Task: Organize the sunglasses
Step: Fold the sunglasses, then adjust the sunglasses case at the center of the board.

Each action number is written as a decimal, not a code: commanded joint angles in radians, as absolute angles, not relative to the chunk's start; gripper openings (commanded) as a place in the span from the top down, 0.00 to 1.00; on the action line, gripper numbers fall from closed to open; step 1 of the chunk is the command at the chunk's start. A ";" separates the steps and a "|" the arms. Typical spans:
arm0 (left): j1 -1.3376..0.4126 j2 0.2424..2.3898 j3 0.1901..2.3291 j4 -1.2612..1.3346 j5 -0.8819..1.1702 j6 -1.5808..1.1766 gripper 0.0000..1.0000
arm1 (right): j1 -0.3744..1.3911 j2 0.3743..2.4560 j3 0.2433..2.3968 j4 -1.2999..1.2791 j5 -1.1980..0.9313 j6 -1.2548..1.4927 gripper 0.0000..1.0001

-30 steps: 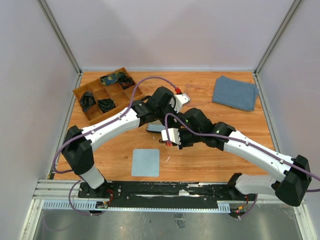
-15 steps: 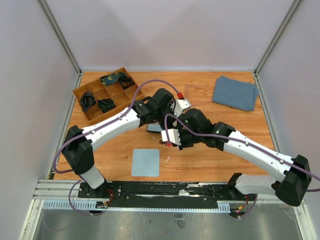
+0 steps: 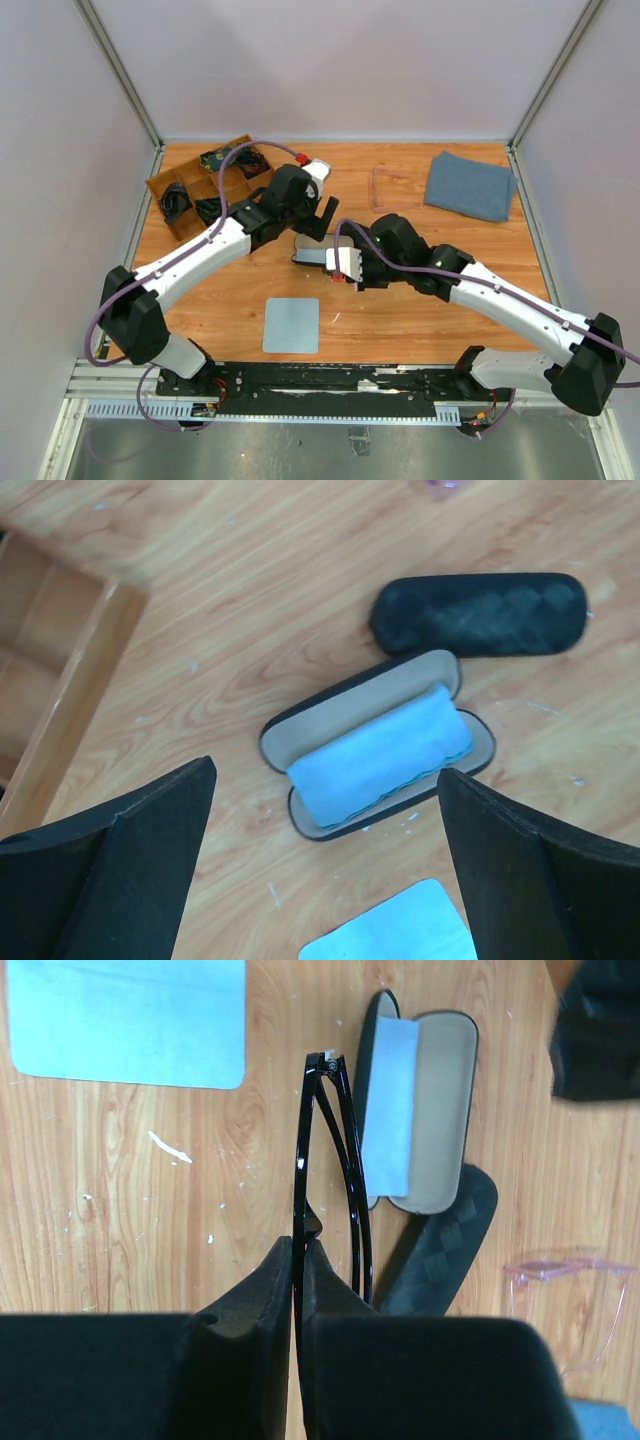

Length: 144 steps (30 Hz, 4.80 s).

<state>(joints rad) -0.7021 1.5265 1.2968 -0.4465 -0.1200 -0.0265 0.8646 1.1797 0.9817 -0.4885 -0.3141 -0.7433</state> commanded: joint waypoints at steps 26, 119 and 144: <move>-0.698 1.264 0.747 -0.244 -0.261 -0.259 0.00 | 0.723 1.132 0.933 -0.213 -0.144 -0.288 0.99; -0.568 1.260 0.643 0.164 -0.043 -0.596 0.20 | 0.697 1.254 0.988 -0.122 -0.052 0.290 0.99; -0.568 1.473 0.649 0.280 -0.084 -0.643 0.34 | 0.698 1.261 0.976 -0.117 -0.063 0.284 0.99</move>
